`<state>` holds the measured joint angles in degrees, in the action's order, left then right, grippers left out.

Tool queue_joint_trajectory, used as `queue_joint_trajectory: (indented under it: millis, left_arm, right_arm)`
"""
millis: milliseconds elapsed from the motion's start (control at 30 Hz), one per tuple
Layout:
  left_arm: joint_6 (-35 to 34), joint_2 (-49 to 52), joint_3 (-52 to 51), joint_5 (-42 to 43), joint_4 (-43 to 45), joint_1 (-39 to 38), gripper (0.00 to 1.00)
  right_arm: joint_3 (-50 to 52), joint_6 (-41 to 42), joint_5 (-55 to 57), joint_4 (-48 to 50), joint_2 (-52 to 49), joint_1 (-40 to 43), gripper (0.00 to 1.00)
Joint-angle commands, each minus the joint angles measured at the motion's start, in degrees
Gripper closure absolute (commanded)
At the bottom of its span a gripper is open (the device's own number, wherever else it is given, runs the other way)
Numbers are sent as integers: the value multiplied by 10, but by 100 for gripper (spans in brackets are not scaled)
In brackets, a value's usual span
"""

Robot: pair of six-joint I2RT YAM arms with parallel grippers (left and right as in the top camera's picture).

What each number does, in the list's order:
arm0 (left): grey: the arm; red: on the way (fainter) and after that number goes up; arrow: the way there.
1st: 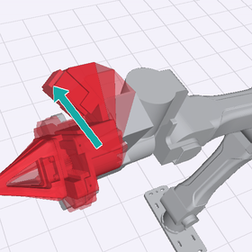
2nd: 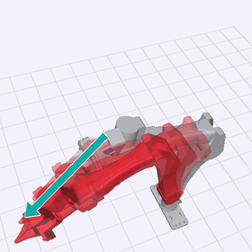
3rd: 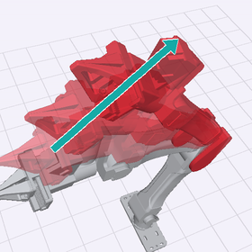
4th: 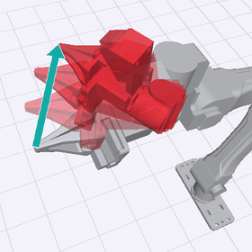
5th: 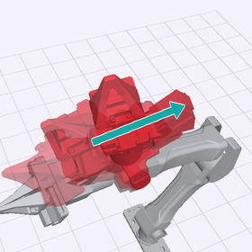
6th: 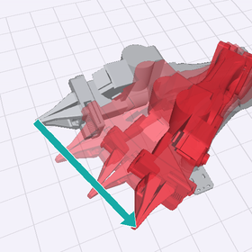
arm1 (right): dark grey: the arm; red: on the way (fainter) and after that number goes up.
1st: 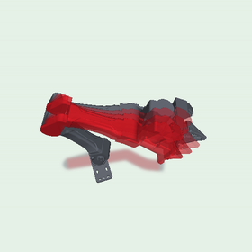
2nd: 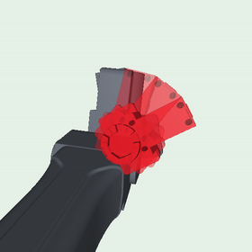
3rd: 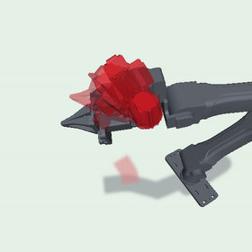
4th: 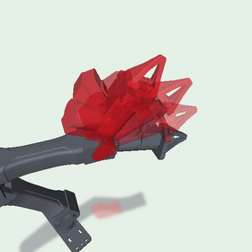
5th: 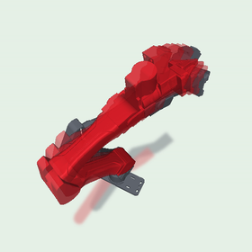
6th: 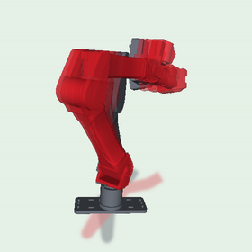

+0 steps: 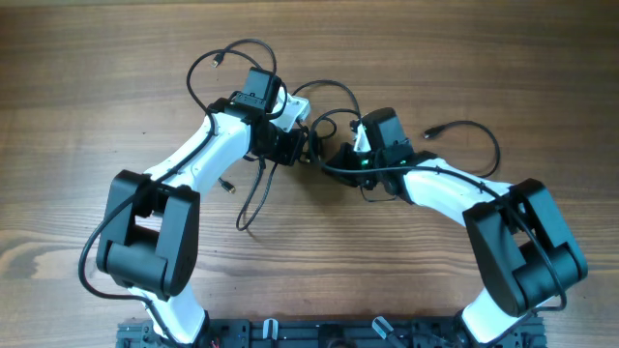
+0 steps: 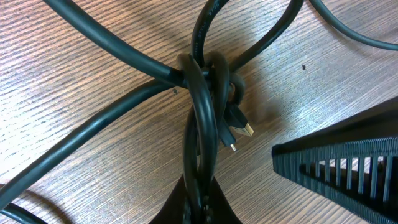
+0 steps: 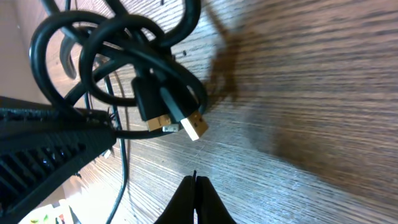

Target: Untangle cables

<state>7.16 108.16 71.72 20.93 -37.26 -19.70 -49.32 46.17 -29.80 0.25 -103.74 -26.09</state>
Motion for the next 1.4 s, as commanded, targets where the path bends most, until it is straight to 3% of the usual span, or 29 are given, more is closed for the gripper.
queue_joint_trajectory:
  millis: [0, 100, 200, 300, 333, 433, 533, 633, 1033, 1200, 1367]
  left_arm:
    - [1, -7, -1, 12, 2, 0, 96]
    - [8, -7, -1, 12, 0, 0, 96]
    - [65, -7, -1, 38, -23, 0, 96]
    - [122, -7, -1, 51, -51, 0, 96]
    - [131, -7, -1, 50, -56, 0, 96]
    - [150, -7, -1, 53, -64, 0, 96]
    - [153, -7, -1, 62, -65, 0, 96]
    - [175, -7, -1, 103, -68, 0, 96]
    - [183, -7, -1, 138, -70, 0, 96]
    - [243, -7, -1, 194, -100, 0, 96]
    - [244, -7, -1, 195, -100, 0, 96]
  right_arm:
    - [-5, -28, 9, 5, 10, -5, 96]
    - [-5, -24, 69, 7, 10, -5, 88]
    - [-5, -26, 83, 24, 10, -5, 89]
    - [-5, -38, 85, 37, 13, 4, 95]
    - [-5, -53, 72, 35, 17, 10, 89]
    - [-5, -112, 9, 25, 46, 40, 55]
    - [-5, -117, -28, 11, 77, 73, 41]
    - [-5, -117, -35, -13, 88, 86, 36]
    - [-5, -150, -25, -69, 84, 73, 41]
    - [-5, -149, 33, -68, 84, 73, 57]
    - [-5, -164, 50, -69, 84, 73, 70]
